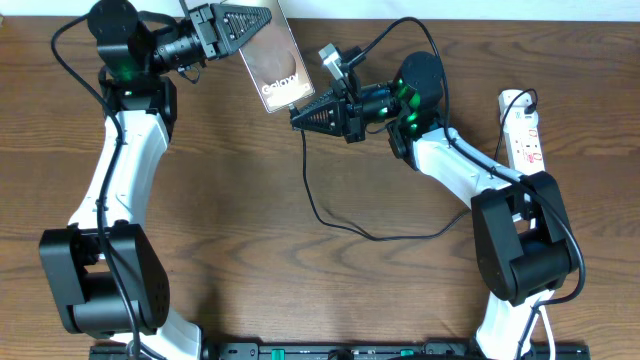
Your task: Plug charger to phone and switch on socket
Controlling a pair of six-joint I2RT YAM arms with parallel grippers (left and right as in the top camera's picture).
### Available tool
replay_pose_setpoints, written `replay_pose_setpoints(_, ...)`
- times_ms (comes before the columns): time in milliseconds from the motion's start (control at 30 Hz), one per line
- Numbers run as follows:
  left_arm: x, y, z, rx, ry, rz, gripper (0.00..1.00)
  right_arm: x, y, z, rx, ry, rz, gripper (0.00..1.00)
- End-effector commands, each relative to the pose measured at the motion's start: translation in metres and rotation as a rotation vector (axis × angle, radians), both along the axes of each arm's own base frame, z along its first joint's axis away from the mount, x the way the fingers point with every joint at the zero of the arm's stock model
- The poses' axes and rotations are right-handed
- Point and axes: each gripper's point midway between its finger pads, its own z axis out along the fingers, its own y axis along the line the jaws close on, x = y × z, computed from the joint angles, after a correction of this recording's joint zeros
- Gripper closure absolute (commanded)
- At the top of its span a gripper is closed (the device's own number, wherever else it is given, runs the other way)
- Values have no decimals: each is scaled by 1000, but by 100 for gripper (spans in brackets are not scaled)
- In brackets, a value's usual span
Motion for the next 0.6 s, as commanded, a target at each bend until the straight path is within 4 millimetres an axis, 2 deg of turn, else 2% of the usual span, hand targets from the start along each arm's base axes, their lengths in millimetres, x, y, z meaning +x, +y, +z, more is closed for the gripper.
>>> replay_pose_setpoints(0, -11, -7, 9, 11, -31, -49, 93, 13, -2, 1, 15, -13, -58, 99)
replay_pose_setpoints(567, -12, -8, 9, 11, -32, -51, 93, 20, -4, 2, 17, 1, -92, 99)
